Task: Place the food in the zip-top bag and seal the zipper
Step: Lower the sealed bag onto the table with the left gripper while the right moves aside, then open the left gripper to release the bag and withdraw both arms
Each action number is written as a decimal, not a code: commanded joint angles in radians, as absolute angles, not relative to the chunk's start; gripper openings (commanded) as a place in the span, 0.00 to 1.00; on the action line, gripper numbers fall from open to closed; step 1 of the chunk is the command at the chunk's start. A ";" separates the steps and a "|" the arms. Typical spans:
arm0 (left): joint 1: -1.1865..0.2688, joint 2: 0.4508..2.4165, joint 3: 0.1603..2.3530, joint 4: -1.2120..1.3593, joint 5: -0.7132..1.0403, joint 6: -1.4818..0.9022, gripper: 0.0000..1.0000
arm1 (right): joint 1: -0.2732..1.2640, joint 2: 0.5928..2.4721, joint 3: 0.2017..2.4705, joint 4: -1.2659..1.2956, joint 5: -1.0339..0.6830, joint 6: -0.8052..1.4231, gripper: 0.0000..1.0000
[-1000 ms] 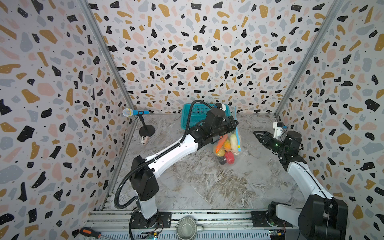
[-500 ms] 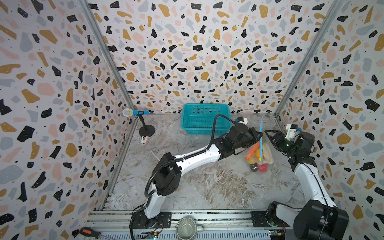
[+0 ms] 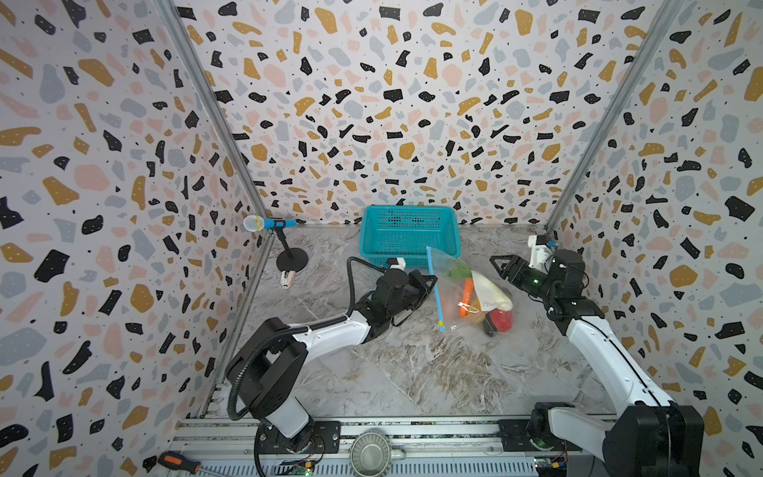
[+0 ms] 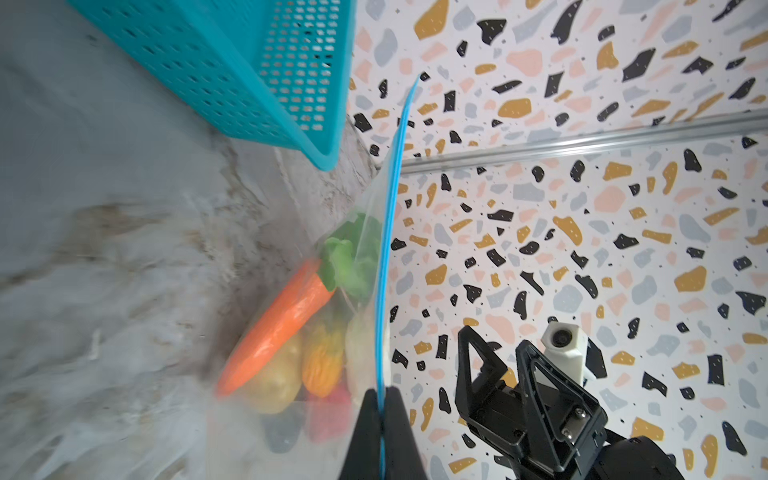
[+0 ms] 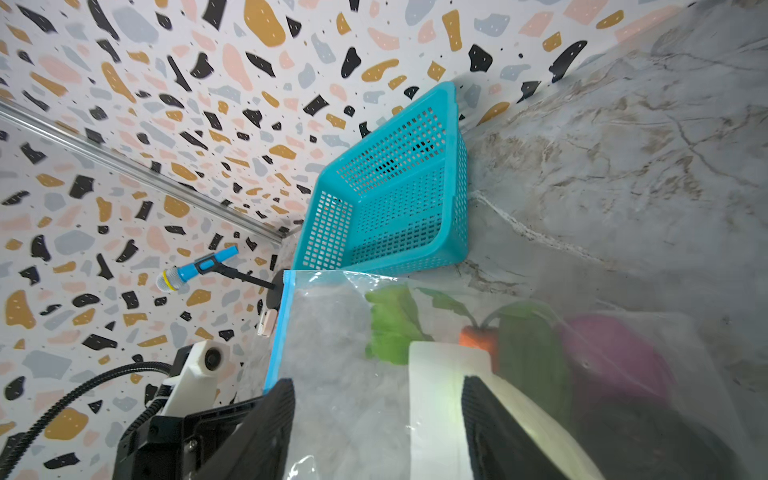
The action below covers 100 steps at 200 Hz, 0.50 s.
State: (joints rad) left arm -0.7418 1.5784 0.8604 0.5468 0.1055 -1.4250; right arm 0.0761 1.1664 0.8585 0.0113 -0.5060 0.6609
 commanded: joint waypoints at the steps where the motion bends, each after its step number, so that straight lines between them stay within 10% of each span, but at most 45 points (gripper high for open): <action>1: -0.697 1.551 0.773 0.637 0.168 -1.405 0.00 | 0.138 1.208 0.904 -0.020 -0.439 0.607 0.63; 100: -0.501 1.614 0.750 0.283 0.304 -0.862 0.07 | 0.315 1.400 0.911 -0.036 -0.401 0.449 0.49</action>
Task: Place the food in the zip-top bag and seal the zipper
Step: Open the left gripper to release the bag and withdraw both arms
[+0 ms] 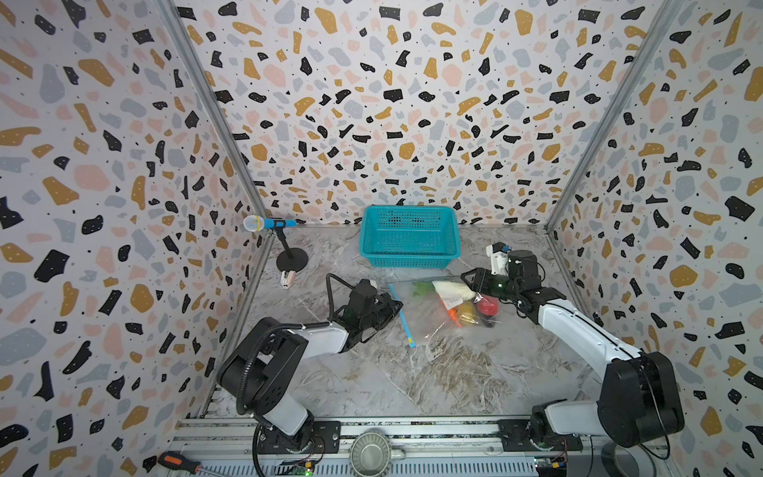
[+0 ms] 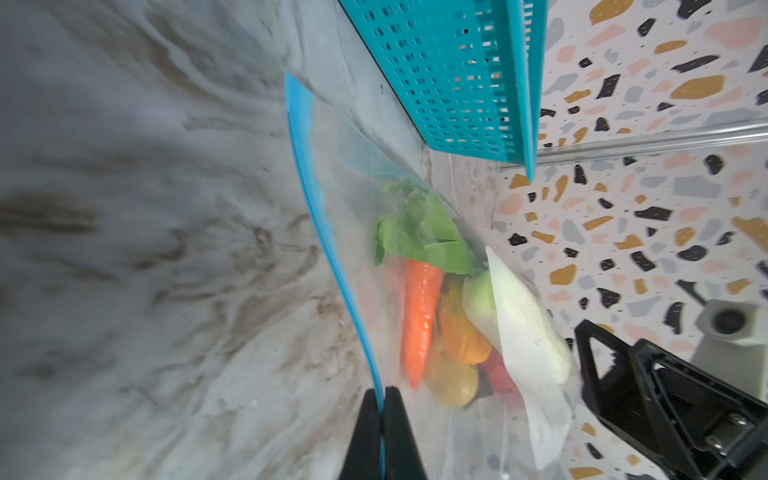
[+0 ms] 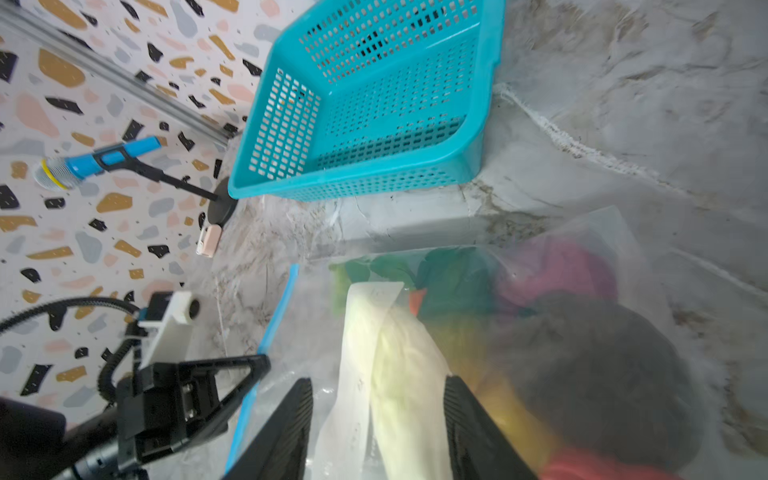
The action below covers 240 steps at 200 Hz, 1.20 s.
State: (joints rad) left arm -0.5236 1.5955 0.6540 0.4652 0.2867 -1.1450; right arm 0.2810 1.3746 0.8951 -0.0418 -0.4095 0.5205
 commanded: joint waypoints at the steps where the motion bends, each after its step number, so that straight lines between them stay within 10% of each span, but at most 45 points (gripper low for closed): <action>1: -0.500 1.614 0.755 0.272 0.301 -0.847 0.08 | 0.317 1.403 0.911 -0.036 -0.402 0.448 0.49; 49: -0.480 1.569 0.864 0.058 0.206 -0.671 0.54 | 0.411 1.475 0.916 -0.101 -0.381 0.364 0.38; 151: -0.463 1.463 0.897 0.030 0.141 -0.563 0.67 | 0.503 1.453 0.895 -0.126 -0.322 0.350 0.37; 240: -0.463 1.208 0.789 0.107 -0.410 -0.324 1.00 | 0.235 1.196 0.839 0.138 -0.116 0.229 0.57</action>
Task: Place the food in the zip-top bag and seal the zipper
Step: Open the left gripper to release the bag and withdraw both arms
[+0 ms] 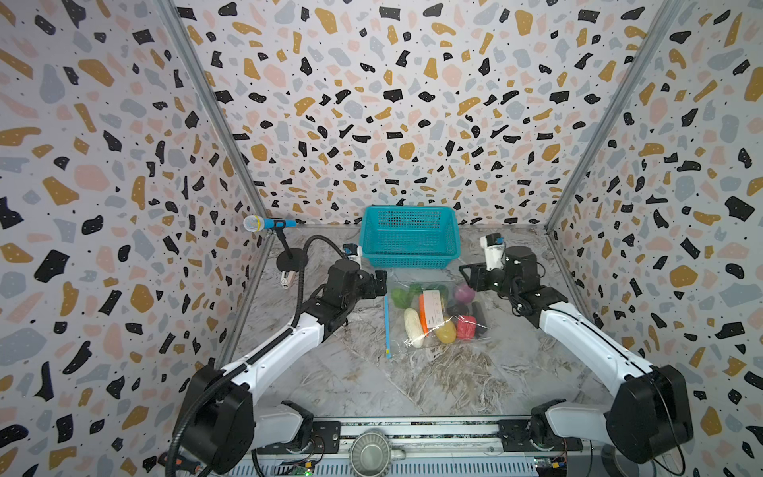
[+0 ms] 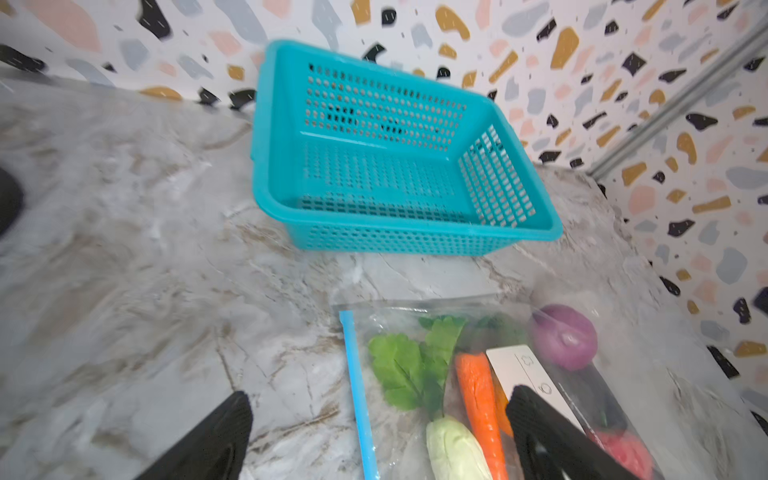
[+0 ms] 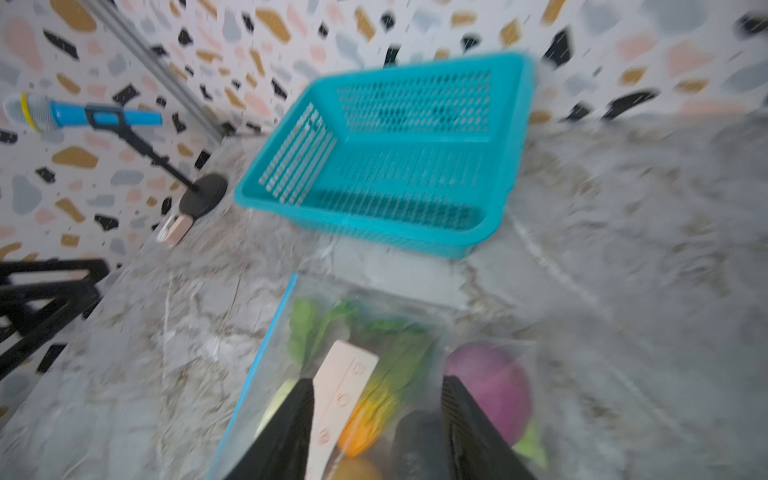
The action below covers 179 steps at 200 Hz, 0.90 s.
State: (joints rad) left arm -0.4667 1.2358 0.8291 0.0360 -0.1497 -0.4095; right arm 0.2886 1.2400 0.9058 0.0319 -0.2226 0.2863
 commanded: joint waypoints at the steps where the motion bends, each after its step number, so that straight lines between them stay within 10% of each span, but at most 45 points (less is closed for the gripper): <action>1: -0.463 1.209 0.788 0.109 -0.418 -0.321 1.00 | 0.233 1.193 0.837 0.141 -0.110 0.225 0.57; 103: -0.450 1.205 0.546 0.454 -0.692 -0.047 0.98 | 0.196 1.098 0.344 0.835 0.046 -0.120 0.59; 179: -0.259 1.338 0.447 0.650 -0.506 -0.031 0.91 | 0.171 1.288 0.313 0.976 0.069 -0.110 0.57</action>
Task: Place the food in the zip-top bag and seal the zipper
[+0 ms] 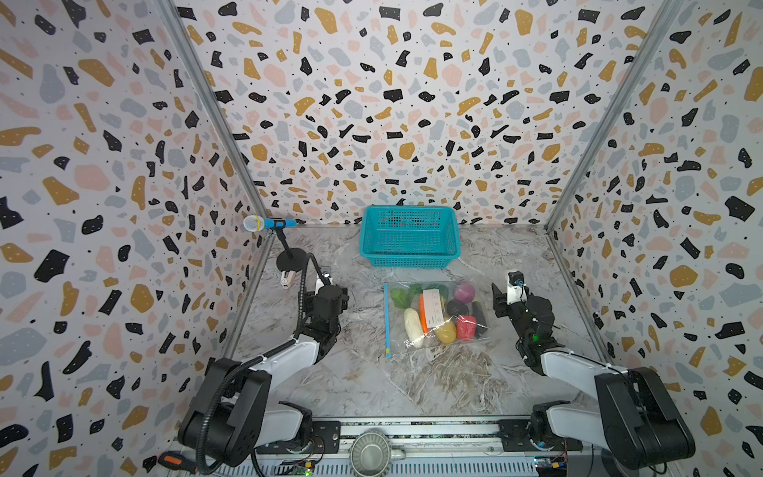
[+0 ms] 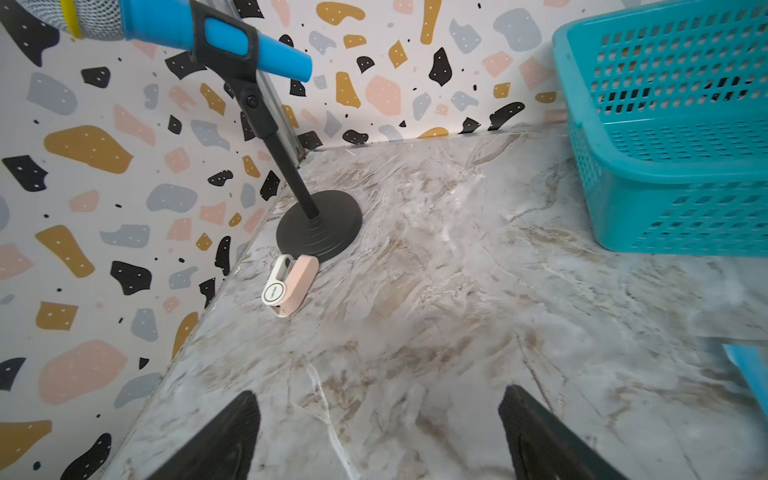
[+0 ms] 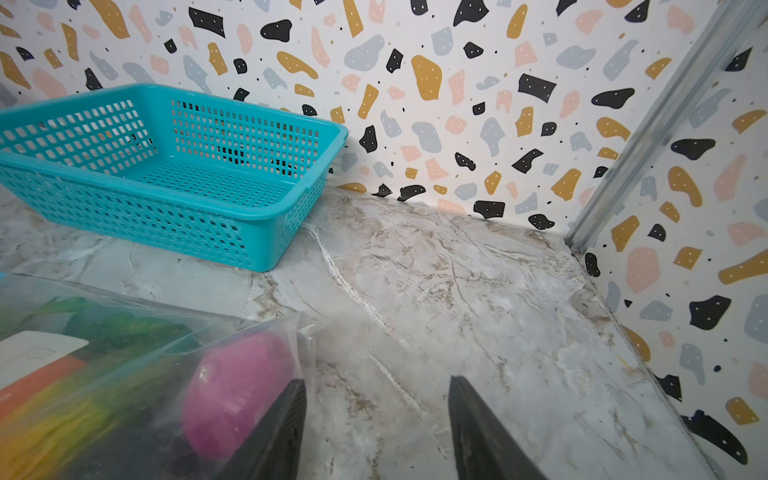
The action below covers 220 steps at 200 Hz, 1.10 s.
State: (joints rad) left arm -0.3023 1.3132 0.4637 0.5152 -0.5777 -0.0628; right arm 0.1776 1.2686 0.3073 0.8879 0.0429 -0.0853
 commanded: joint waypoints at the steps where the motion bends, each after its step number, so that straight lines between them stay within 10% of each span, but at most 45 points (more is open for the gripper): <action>1: -0.258 1.340 0.446 0.651 -0.505 -0.031 0.91 | 0.170 1.289 0.314 0.974 0.071 -0.111 0.57; 220: -0.134 1.405 0.170 1.203 -0.457 -0.036 0.99 | 0.082 1.497 0.202 1.261 0.065 -0.009 0.62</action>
State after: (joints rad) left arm -0.1444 1.3983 0.1745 1.1282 -0.4683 -0.0269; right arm 0.0868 1.4975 0.1390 1.3357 0.0757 -0.0231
